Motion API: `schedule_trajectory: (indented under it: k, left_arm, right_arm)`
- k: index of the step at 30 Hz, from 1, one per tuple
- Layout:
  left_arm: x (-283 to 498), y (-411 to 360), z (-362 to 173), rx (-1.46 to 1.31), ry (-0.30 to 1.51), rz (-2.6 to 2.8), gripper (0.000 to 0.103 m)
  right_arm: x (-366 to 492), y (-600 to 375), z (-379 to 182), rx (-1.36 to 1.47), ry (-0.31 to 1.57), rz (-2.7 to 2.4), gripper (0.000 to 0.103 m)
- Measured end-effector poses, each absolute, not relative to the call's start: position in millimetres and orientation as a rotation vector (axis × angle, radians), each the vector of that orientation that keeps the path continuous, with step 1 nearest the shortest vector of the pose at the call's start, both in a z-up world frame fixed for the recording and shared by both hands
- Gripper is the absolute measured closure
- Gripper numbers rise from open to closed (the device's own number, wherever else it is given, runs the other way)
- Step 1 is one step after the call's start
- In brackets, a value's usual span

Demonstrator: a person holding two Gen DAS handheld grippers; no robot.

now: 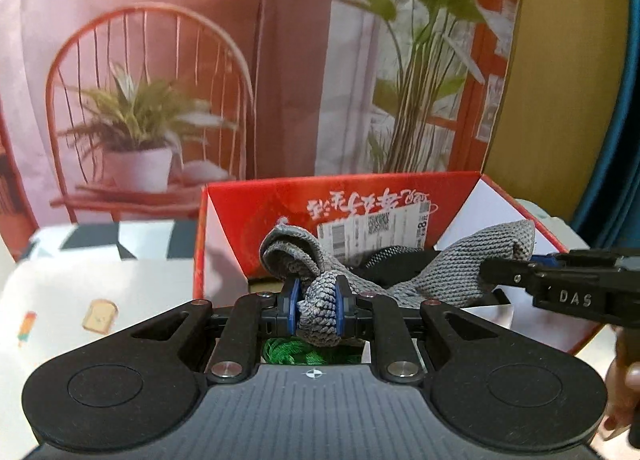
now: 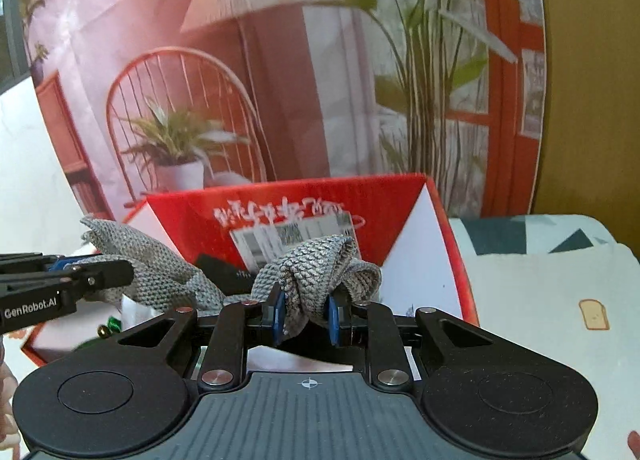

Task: Organize soft objects
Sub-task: 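Lower the grey cloth into the box and open both tools, then move both tools to the white cloth beside the box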

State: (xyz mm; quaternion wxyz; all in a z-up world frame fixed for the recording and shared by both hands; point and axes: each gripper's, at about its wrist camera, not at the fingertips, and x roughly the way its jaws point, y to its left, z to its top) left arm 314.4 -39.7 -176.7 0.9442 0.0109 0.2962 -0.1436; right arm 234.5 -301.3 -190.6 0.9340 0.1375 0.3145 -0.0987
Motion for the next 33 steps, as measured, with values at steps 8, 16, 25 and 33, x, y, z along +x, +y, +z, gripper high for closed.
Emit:
schedule_trajectory:
  k: [8,16,25,33]
  left_arm:
    - [310.2,-33.5,-172.0,0.021,0.589,-0.298,0.054]
    - [274.4,-6.0,-144.4,-0.026,0.466,-0.308,0.014]
    - [215.6,15.2,-146.1,-0.028,0.391,-0.277,0.012]
    - [179.5,26.3,-182.0,-0.059,0.422,-0.221,0.012]
  right_arm:
    - [230.6,-299.0,-190.3,0.234,0.642,-0.245,0.072]
    - [191.9,-291.5,-172.0,0.16,0.457,-0.27,0.029]
    - [131.8,-284.0,-159.4,0.174,0.274,-0.23,0.023]
    - [80.0,-268.9,-181.7,0.179,0.211,-0.264,0.023]
